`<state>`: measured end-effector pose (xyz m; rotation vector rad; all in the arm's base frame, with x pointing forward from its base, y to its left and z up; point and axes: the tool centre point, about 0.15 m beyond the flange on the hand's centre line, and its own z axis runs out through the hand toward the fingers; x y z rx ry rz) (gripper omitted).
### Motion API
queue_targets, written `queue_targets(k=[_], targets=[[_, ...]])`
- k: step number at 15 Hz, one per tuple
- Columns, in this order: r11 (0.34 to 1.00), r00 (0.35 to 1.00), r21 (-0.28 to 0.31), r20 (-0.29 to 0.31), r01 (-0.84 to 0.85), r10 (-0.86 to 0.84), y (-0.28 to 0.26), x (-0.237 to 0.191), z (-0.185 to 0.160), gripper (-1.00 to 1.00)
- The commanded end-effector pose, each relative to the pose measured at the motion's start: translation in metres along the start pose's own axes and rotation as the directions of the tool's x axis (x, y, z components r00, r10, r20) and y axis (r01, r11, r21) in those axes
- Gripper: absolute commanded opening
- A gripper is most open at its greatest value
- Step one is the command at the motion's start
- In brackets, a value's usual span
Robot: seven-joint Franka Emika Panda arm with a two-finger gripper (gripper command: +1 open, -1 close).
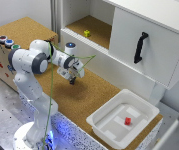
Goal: Go push the purple block to the right
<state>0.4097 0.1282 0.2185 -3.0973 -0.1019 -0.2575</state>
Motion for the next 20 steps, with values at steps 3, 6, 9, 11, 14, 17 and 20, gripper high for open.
queue_targets(k=[3, 6, 9, 11, 14, 17, 20], targets=[[0.98, 0.978, 0.027, 0.064, 0.2, -0.201, -0.006, -0.041, -0.023, -1.0], [0.951, 0.947, 0.006, 0.089, 0.309, -0.308, 0.007, -0.063, -0.019, -1.0], [0.949, 0.946, 0.002, 0.084, 0.315, -0.314, 0.023, -0.065, -0.013, -1.0], [0.95, 0.948, 0.009, 0.066, 0.311, -0.311, 0.028, -0.058, -0.009, -1.0], [0.955, 0.954, 0.009, 0.055, 0.295, -0.295, 0.034, -0.048, 0.001, -1.0], [0.962, 0.961, 0.005, 0.049, 0.274, -0.274, 0.038, -0.037, 0.01, -1.0], [0.964, 0.963, -0.013, 0.044, 0.265, -0.264, 0.041, -0.027, 0.015, -1.0]])
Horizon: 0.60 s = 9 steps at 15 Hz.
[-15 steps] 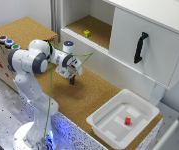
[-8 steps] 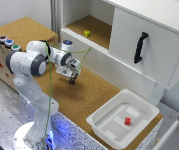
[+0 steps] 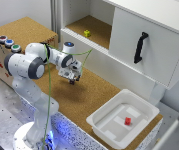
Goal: Go push the purple block to the right
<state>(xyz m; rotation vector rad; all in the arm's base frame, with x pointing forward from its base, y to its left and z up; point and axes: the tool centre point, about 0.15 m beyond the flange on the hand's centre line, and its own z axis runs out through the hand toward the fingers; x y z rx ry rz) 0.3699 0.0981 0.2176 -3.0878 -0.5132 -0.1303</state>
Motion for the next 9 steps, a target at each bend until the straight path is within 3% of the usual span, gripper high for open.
queue_targets(k=[1, 9], targets=[[1.0, 0.999, -0.028, -0.04, -0.004, 0.002, 0.021, 0.015, 0.021, -1.0], [0.987, 0.989, -0.07, -0.061, -0.142, 0.138, 0.075, 0.033, 0.019, -1.0]])
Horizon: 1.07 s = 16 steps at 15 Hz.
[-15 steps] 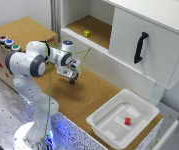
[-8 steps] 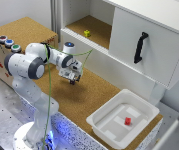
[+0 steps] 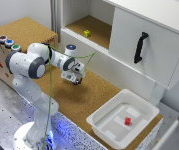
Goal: Go push the purple block to the right
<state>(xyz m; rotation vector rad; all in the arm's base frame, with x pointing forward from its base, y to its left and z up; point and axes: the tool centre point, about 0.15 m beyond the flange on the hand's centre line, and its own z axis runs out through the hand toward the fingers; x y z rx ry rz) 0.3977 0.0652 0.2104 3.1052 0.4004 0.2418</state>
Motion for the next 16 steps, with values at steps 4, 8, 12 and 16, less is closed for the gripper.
queue_targets(k=[4, 8, 12, 16], targets=[[0.986, 0.986, -0.041, 0.019, -0.164, 0.164, 0.06, 0.032, 0.015, -1.0], [0.975, 0.979, -0.084, 0.001, -0.204, 0.205, 0.092, 0.042, 0.008, -1.0], [0.963, 0.973, -0.147, 0.011, -0.225, 0.229, 0.123, 0.046, 0.01, -1.0], [0.95, 0.965, -0.186, 0.026, -0.252, 0.261, 0.145, 0.043, 0.015, -1.0]])
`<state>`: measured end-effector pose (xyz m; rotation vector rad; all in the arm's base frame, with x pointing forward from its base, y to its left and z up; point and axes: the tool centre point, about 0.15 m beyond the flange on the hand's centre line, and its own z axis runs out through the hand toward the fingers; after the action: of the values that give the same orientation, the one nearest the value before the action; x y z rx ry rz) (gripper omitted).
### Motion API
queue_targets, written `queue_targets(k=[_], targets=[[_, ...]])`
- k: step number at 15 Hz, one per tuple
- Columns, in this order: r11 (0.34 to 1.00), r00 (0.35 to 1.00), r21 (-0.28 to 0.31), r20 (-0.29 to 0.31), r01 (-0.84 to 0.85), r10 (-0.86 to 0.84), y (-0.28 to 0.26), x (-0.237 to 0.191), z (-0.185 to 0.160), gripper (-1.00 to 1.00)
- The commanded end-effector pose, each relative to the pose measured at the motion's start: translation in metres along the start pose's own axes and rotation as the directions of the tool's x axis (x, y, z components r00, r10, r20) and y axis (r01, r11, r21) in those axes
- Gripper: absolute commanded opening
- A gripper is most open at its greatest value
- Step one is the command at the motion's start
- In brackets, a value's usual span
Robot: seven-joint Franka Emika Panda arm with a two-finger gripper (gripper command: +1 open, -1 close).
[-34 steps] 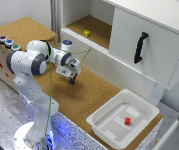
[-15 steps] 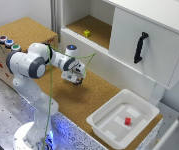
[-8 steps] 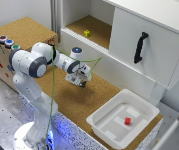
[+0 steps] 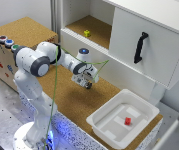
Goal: Go push the purple block to the right
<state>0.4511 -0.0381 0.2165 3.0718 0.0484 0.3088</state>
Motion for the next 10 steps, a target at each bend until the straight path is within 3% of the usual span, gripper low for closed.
queue_targets(k=[1, 3, 8, 9, 10], targets=[[0.992, 0.996, -0.124, 0.078, -0.037, 0.046, 0.028, 0.021, 0.019, -1.0], [0.992, 0.995, -0.115, 0.078, -0.046, 0.055, 0.028, 0.016, 0.017, -1.0], [0.991, 0.995, -0.091, 0.003, -0.102, 0.103, 0.031, 0.02, -0.013, -1.0], [0.99, 0.994, -0.082, -0.012, -0.11, 0.11, 0.034, 0.021, -0.024, 1.0], [0.99, 0.993, -0.079, -0.032, -0.116, 0.113, 0.038, 0.022, -0.035, 1.0]])
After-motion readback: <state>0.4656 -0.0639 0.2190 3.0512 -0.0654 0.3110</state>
